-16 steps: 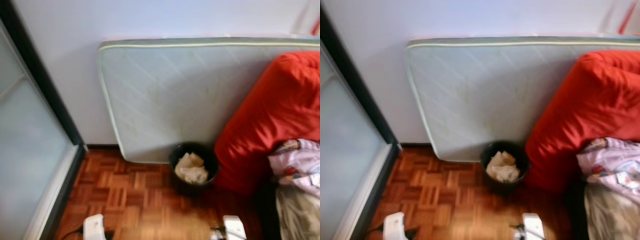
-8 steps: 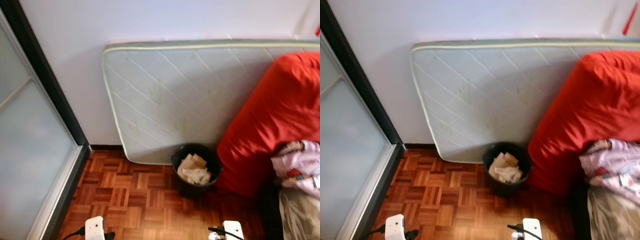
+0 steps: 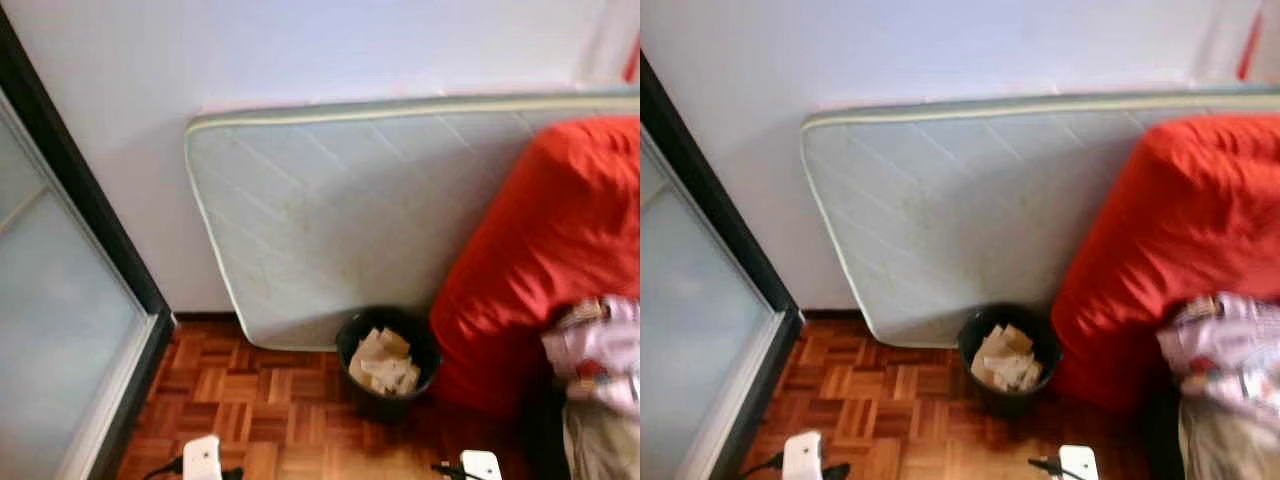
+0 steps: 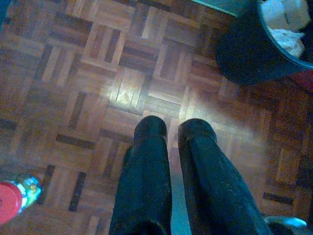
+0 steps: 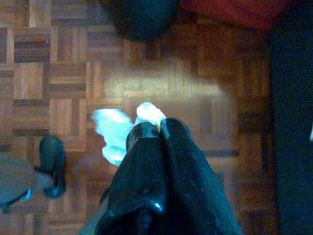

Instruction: Clean up the room

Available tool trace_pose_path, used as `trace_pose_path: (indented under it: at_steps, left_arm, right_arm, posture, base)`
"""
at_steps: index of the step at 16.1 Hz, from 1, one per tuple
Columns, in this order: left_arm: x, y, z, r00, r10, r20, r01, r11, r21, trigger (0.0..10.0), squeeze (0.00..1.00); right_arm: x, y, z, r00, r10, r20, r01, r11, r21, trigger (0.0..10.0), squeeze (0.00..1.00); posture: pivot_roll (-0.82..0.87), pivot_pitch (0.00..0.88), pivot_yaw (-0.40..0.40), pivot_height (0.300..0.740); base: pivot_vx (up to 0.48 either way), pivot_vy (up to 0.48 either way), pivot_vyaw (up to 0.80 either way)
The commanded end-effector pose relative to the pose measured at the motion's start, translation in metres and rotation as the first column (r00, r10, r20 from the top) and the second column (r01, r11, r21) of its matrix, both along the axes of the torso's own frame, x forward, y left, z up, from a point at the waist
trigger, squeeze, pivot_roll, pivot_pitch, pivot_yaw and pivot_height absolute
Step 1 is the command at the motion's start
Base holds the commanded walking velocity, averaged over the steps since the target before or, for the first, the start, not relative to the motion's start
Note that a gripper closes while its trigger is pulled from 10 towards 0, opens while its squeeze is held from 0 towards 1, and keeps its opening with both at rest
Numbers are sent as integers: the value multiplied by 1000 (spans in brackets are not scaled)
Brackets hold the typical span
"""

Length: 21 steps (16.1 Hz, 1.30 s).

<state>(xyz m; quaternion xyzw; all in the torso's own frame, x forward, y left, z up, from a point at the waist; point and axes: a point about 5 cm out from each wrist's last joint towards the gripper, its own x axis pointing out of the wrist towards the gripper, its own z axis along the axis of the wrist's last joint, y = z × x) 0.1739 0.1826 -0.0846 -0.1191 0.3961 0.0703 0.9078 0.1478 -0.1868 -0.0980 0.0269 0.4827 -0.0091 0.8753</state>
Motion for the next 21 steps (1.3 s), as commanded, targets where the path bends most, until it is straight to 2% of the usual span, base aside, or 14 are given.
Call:
trace_pose_path:
  at_steps: [1,6,8,21]
  left_arm:
    - [-2,10,0,1000,-7,-8,7,999,38,10000,0]
    - [-1,12,1,1000,-5,-3,5,999,37,10000,0]
    - [1,12,2,1000,-10,2,10,999,37,10000,0]
    - [-1,10,0,1000,-14,-24,14,999,30,10000,0]
  right_arm:
    - [8,12,2,1000,19,21,-19,999,27,10000,0]
    - [10,13,3,999,23,34,-24,999,25,10000,0]
    - [11,14,3,999,-7,38,5,999,35,10000,0]
    - [13,14,4,999,-1,53,-1,999,38,10000,0]
  posture:
    - [73,0,14,740]
    - [81,0,12,740]
    - [83,0,11,740]
    - [80,0,19,740]
  base:
    - [394,0,0]
    - [281,0,282]
    - [285,0,0]
    - [286,0,0]
